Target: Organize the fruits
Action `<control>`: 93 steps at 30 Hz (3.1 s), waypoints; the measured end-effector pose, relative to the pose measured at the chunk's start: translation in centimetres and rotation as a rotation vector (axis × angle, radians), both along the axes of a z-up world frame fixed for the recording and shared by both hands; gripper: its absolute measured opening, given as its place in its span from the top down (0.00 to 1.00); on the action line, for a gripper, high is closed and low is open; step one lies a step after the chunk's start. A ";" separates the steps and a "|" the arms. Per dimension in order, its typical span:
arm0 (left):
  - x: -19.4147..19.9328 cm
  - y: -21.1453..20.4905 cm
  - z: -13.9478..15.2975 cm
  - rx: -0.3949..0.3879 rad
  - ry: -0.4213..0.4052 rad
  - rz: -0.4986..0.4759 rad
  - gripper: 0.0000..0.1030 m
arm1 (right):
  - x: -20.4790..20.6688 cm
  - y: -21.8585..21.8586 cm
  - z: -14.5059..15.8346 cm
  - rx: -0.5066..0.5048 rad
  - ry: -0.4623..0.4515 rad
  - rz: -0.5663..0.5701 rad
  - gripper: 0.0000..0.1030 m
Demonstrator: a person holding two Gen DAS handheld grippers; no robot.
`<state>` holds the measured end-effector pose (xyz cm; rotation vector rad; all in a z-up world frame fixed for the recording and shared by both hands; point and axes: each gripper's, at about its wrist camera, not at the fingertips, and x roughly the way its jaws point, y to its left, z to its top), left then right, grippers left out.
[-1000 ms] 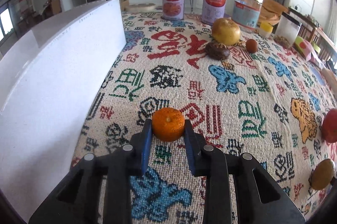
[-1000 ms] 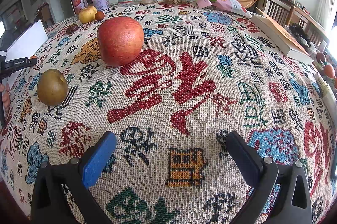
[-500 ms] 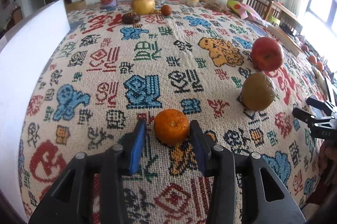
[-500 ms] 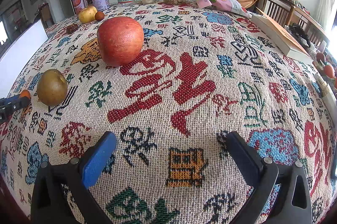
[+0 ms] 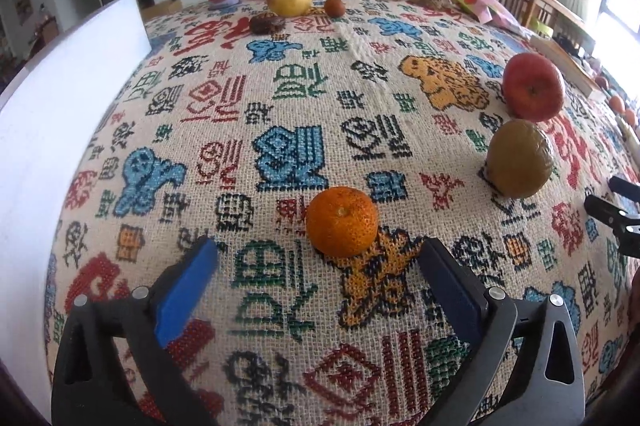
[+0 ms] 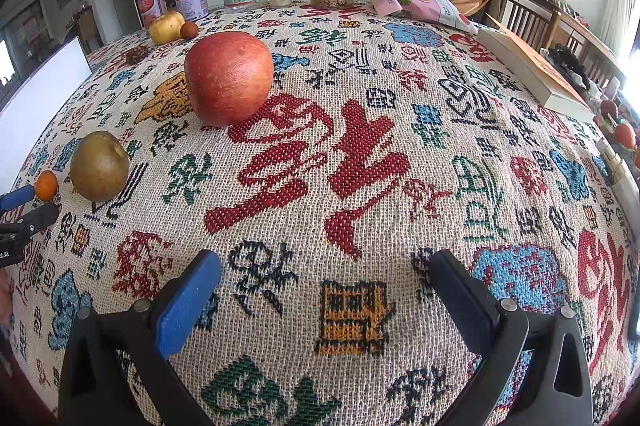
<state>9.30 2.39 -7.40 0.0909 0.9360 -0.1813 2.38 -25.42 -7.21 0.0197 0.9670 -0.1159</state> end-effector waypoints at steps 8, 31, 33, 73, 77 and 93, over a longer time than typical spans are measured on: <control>0.0 0.0 0.0 -0.001 0.000 0.000 0.01 | 0.0 0.0 0.0 0.000 0.000 0.000 0.00; 0.0 0.0 0.0 -0.004 0.001 -0.001 0.01 | -0.1 0.2 0.0 -0.001 0.003 0.007 0.00; 0.0 0.0 0.0 -0.003 0.001 -0.001 0.01 | -0.4 1.1 0.5 0.023 -0.032 0.062 0.03; -1.0 1.7 1.2 -0.142 -0.020 -0.037 0.07 | 1.1 4.5 3.1 0.358 -0.082 0.242 0.32; 0.0 0.0 1.0 -0.064 -0.001 -0.051 0.31 | -0.4 6.0 3.2 0.241 -0.098 0.324 0.26; -3.1 2.4 4.8 -0.237 0.020 -0.029 0.71 | 1.1 10.0 1.9 0.155 0.009 0.349 0.53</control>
